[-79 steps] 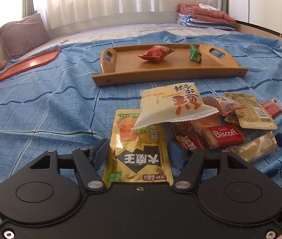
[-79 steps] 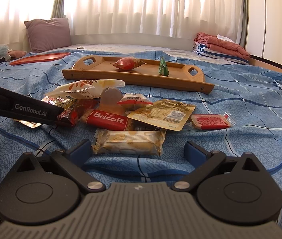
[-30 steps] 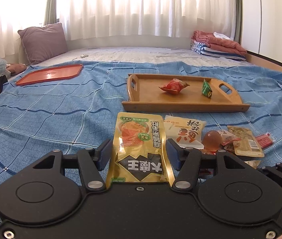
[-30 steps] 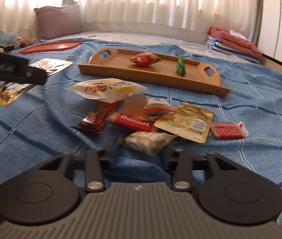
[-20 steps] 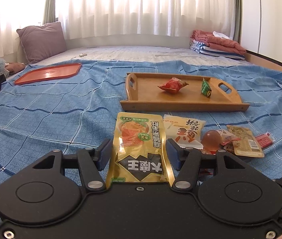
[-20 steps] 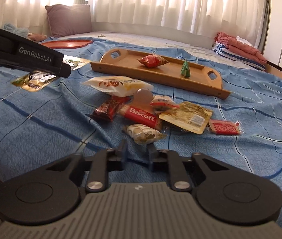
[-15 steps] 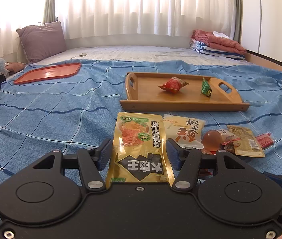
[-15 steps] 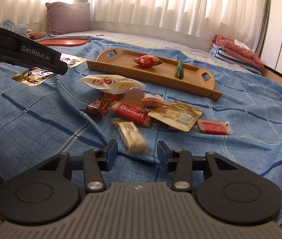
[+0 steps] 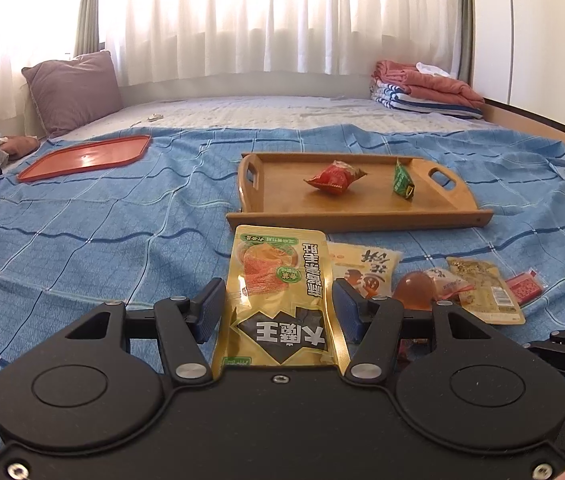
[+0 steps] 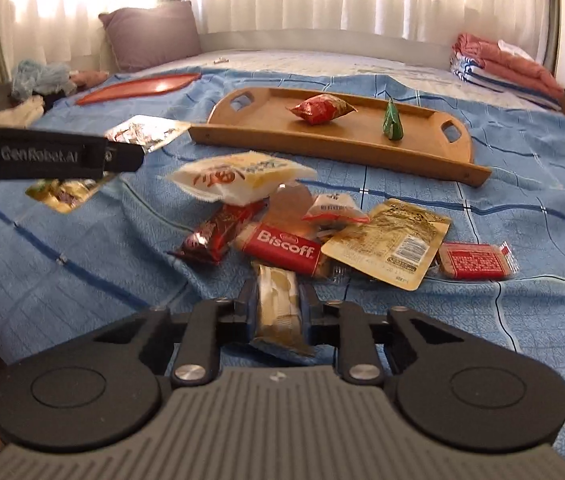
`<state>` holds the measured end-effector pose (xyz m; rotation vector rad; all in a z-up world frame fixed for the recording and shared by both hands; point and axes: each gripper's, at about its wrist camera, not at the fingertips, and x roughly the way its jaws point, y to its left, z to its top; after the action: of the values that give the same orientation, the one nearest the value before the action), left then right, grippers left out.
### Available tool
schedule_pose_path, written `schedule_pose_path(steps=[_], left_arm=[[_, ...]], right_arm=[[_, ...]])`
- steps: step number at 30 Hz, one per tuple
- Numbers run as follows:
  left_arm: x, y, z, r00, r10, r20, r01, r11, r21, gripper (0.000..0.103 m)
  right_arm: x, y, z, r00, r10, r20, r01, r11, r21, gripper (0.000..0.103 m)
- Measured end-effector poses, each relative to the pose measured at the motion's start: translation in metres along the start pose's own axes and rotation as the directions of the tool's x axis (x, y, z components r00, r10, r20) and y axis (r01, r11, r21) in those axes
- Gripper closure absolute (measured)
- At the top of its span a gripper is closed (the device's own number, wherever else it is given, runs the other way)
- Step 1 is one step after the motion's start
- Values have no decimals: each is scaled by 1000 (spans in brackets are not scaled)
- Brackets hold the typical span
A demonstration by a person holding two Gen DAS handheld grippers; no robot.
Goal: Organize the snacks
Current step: 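Carry the gold packet and wrapped pastry over the wooden tray with both tools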
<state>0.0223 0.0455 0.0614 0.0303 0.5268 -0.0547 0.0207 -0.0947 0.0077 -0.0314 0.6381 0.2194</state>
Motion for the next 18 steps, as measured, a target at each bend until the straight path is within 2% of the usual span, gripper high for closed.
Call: schedule_pose_path(steps=[4,8,13,18], left_arm=[[6,-1,16,1000,-16,22,16,1000,13,47],[18,0,41,998,-52,42,53,999,-2,47],[52,1,81,994,-92,51,93,995,-18,47],[104,2,120,994,-110,27,111,994,-22,47]], right_arm=[[-13,-4,8,999,48,23,-49,998,44,77],[-32,-10,26,993,81,90,-88,994,67,77],[-33,-31,65,983,13,181,-22,999,48,77],[7,-82,110,982,-84,171,67,992,106,77]])
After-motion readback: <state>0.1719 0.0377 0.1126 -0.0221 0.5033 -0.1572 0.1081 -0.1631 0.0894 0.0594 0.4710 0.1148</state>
